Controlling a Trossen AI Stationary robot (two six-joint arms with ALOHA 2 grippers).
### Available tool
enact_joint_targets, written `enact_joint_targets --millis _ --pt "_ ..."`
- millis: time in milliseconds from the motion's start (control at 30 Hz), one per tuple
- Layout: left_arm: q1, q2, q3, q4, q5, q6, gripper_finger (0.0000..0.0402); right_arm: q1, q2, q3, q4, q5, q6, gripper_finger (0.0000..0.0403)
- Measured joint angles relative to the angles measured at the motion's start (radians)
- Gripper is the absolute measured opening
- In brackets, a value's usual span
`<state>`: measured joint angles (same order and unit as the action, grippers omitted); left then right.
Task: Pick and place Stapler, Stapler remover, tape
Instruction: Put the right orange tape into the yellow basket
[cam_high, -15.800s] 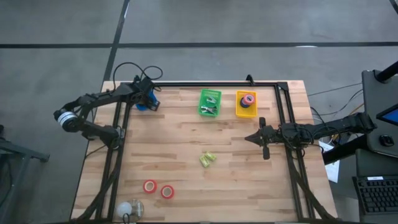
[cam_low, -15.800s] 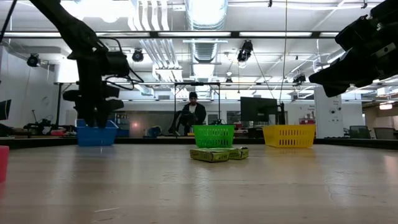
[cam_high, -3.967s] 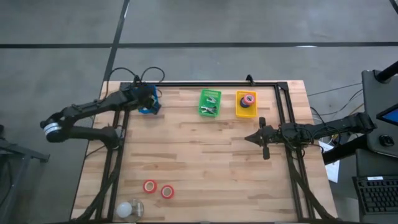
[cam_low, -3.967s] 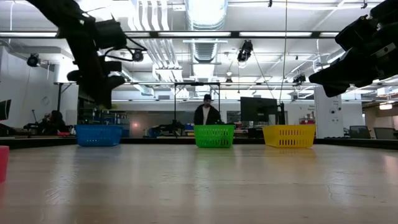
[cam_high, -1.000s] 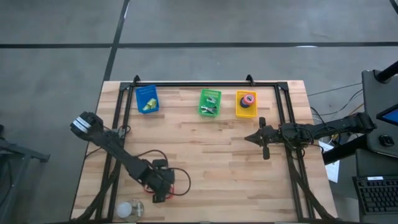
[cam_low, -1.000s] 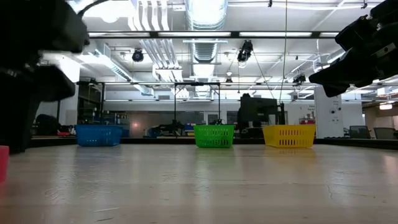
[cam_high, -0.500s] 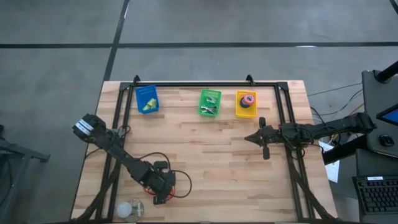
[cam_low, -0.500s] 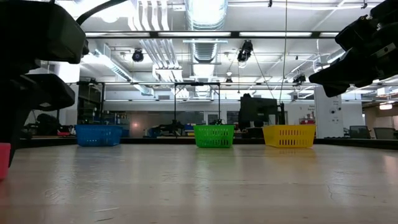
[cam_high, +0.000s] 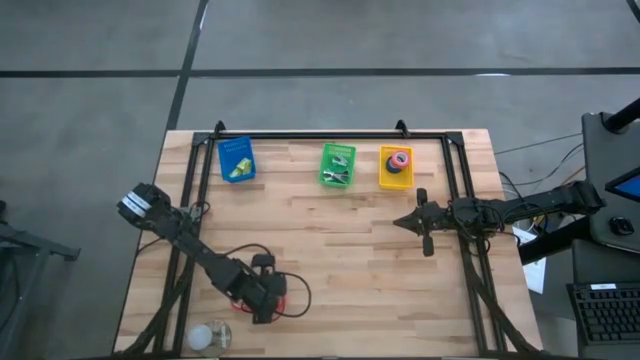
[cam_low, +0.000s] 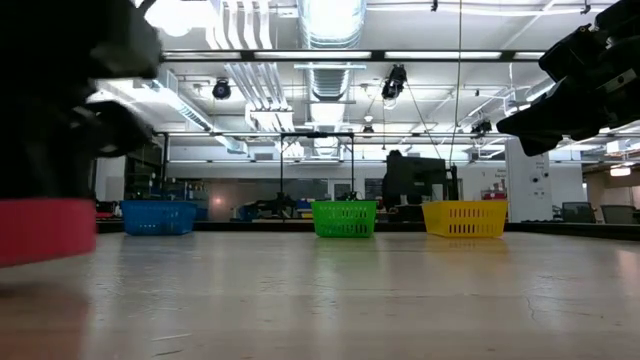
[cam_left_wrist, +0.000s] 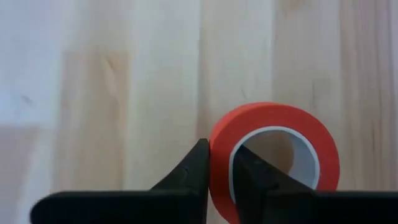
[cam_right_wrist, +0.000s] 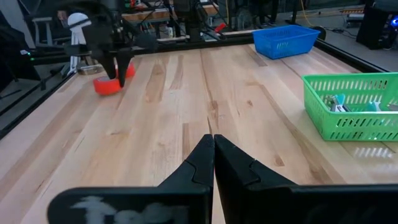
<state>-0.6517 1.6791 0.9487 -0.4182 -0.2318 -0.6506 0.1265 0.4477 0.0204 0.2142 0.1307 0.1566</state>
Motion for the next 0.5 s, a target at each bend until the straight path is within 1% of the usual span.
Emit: enact_joint_targets --millis 100,200,333,500 --pt "0.008 -0.001 0.024 0.003 -0.070 0.030 0.0051 0.000 0.000 0.000 0.000 0.000 0.000 0.0009" --pt "0.022 -0.002 0.056 0.005 -0.133 0.074 0.0045 0.000 0.000 0.000 0.000 0.000 0.000 0.0009" --pt "0.042 -0.002 0.096 0.005 -0.244 0.078 0.0043 0.000 0.000 0.000 0.000 0.000 -0.005 0.0009" --pt "0.072 -0.002 0.145 0.012 -0.379 0.113 0.0051 0.000 0.000 0.000 0.001 0.019 -0.185 0.0009"
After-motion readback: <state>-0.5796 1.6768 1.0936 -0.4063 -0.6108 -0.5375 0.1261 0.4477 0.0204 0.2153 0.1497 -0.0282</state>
